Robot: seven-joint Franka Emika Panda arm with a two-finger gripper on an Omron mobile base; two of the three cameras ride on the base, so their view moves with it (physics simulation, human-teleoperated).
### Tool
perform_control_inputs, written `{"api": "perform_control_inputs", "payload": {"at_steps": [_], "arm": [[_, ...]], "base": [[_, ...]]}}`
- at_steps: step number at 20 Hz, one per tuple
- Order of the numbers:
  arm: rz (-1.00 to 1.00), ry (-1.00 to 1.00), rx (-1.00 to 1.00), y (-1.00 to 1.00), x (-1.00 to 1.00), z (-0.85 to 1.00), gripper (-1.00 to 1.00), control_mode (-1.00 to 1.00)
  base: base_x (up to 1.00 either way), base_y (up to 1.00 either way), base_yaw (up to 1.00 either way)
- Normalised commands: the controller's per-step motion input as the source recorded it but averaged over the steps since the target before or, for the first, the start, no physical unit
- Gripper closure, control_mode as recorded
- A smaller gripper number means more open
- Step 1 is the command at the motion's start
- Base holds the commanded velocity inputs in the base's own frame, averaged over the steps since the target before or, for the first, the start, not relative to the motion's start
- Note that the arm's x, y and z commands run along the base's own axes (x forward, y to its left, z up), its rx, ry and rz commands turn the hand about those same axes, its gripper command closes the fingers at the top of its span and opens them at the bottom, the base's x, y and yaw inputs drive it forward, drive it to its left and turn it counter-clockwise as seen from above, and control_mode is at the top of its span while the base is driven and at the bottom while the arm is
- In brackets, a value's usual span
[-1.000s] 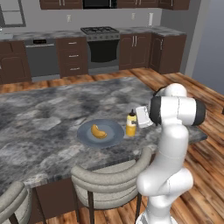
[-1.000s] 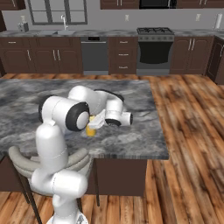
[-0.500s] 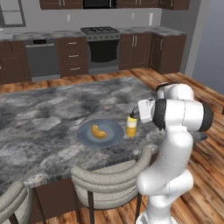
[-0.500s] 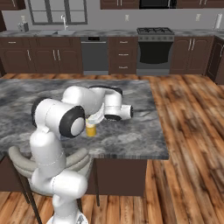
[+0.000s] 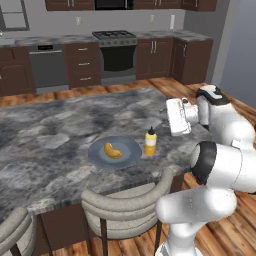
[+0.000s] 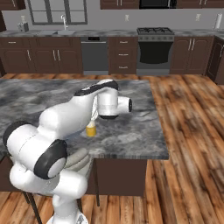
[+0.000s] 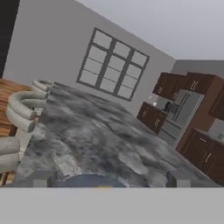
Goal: Move the hot dog bun to the plate on the dining table and place the condiment next to that plate. Then navigate to the fridge and take the sausage and place it on the plate as well.
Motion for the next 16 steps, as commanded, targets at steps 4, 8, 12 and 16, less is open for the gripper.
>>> {"api": "perform_control_inputs", "payload": {"at_steps": [4, 8, 12, 16], "arm": [[-0.07, -0.26, -0.21, 0.89, -1.0, 1.0, -1.0, -1.0], [-0.34, 0.01, -0.09, 0.64, -0.99, 0.95, -1.0, -1.0], [-0.54, 0.43, 0.04, 0.03, -0.59, 0.56, -1.0, -1.0], [-0.6, 0.62, 0.01, -0.01, -0.29, 0.26, -1.0, -1.0]], "base": [[0.0, 0.0, 0.0], [0.0, 0.0, 0.0], [0.0, 0.0, 0.0], [0.0, 0.0, 0.0]]}}
